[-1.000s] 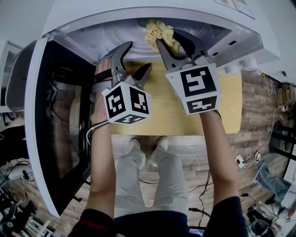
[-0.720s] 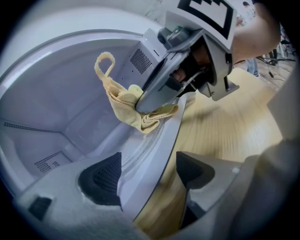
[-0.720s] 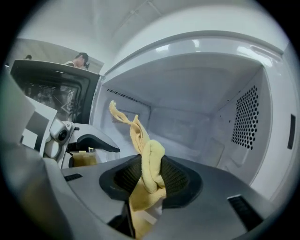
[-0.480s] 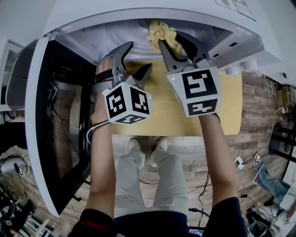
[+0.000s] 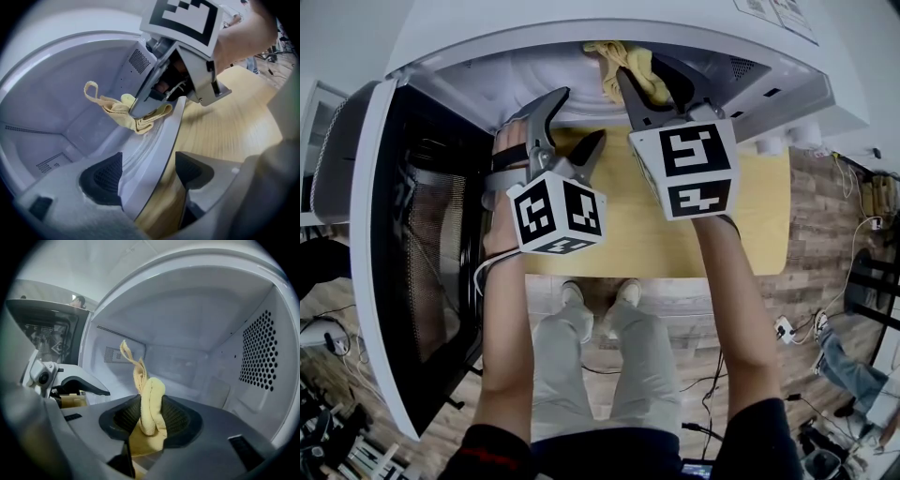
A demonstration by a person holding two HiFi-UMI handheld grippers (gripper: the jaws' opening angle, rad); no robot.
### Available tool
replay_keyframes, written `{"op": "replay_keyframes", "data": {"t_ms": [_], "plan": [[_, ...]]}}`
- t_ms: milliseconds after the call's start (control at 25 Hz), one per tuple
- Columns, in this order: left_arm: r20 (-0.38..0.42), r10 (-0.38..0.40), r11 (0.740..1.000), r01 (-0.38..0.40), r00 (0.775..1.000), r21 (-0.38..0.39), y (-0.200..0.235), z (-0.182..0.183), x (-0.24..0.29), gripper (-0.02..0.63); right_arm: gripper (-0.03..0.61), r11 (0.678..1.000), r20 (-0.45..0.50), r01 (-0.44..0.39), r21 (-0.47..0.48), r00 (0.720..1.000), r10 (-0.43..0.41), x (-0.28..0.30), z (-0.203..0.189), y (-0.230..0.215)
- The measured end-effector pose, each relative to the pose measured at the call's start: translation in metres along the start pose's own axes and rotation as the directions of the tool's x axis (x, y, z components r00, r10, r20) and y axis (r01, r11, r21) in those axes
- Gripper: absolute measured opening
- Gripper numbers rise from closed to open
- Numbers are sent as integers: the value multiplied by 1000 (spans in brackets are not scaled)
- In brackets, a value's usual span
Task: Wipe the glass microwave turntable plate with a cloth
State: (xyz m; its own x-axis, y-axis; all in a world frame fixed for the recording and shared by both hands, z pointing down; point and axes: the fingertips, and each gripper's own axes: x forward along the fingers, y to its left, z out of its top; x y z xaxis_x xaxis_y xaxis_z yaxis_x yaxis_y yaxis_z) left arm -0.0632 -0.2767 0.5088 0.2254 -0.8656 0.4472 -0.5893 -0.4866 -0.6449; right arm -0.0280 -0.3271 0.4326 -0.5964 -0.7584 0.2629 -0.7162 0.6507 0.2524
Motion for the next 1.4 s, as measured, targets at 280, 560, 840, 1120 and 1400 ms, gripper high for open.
{"op": "replay_keyframes", "data": {"t_ms": [280,560,840,1120,1400], "plan": [[-4,0,1000,0,1000,-6,1,-1,0,354,134,999,-11,40,-10,999,-40,13,2,-8],[-5,-2,1000,2,1000,-8,1,-1,1,354,133,997,-24,74,13,997,-74,23,3,-18],[-4,-2,1000,2,1000,-6,1,0,1,354,133,997,-28,76,12,997,-76,24,3,-19],[-3,-2,1000,2,1000,-7,1,0,1,354,130,998,-27,60,-2,998,-60,24,4,-16],[-8,5,1000,-5,1000,-10,2,-1,1,354,130,1000,-21,25,-2,999,-25,24,6,-4]]}}
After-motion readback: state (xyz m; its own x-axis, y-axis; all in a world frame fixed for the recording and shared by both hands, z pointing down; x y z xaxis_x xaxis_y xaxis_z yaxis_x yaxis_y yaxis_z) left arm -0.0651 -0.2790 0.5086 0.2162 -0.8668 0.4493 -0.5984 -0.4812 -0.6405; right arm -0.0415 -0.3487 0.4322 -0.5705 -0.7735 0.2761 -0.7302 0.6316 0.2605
